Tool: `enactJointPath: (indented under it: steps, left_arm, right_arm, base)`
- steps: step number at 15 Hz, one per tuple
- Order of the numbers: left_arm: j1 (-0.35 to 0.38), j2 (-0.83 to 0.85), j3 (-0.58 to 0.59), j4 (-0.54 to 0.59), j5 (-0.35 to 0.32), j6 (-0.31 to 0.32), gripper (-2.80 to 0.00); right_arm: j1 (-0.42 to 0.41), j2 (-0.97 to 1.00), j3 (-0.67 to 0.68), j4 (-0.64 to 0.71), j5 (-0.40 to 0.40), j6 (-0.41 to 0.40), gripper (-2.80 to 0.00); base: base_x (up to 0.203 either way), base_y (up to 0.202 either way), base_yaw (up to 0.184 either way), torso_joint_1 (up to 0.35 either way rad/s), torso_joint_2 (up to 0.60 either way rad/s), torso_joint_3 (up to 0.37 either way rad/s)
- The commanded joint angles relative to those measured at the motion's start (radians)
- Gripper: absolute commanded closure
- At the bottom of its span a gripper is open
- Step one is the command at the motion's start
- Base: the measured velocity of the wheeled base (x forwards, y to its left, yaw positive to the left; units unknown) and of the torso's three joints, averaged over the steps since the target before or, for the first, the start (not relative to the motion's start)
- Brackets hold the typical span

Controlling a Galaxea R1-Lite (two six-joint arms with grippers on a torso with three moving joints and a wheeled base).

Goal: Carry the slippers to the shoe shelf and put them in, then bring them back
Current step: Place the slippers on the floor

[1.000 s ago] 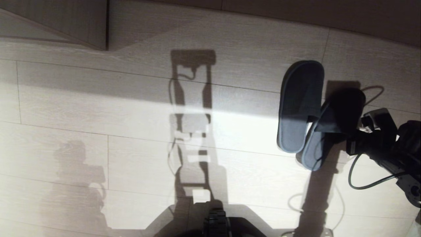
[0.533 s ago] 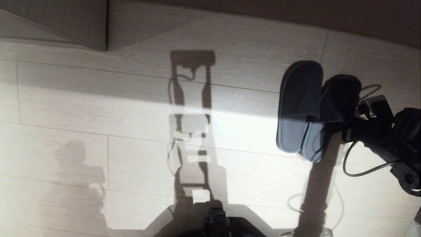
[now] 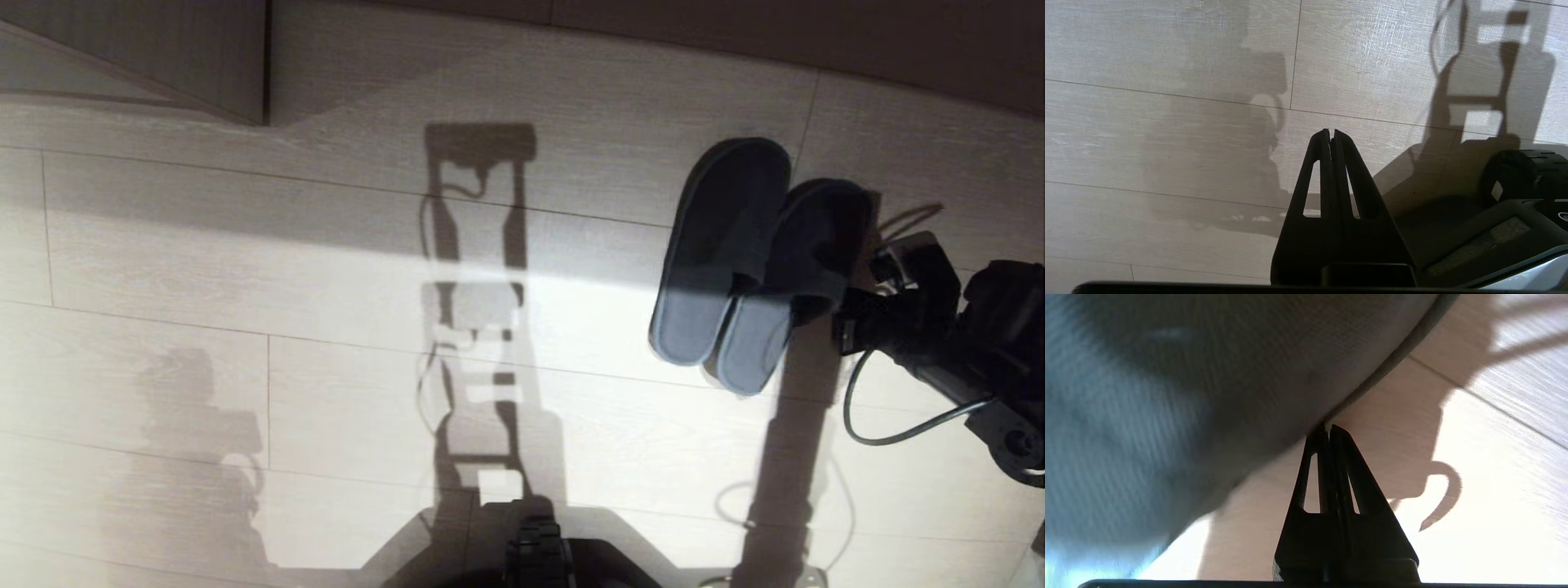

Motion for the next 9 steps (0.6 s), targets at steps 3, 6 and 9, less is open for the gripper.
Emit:
enactJointPath:
  steps: [3, 6, 9]
  left_arm:
    - [0.000, -0.001, 0.002, 0.000, 0.000, 0.001, 0.00]
    - [0.000, -0.001, 0.002, 0.000, 0.000, -0.001, 0.00]
    - [0.000, -0.001, 0.002, 0.000, 0.000, -0.001, 0.00]
  right_arm:
    - [-0.039, -0.159, 0.086, -0.003, 0.027, 0.003, 0.00]
    - [-0.061, -0.325, 0.172, 0.001, 0.046, 0.006, 0.00]
    - [-0.066, -0.463, 0.274, 0.003, 0.053, 0.012, 0.00]
  base:
    - [0.000, 0.000, 0.000, 0.000, 0.00, 0.000]
    - [0.000, 0.000, 0.000, 0.000, 0.00, 0.000]
    - [0.000, 0.000, 0.000, 0.000, 0.00, 0.000]
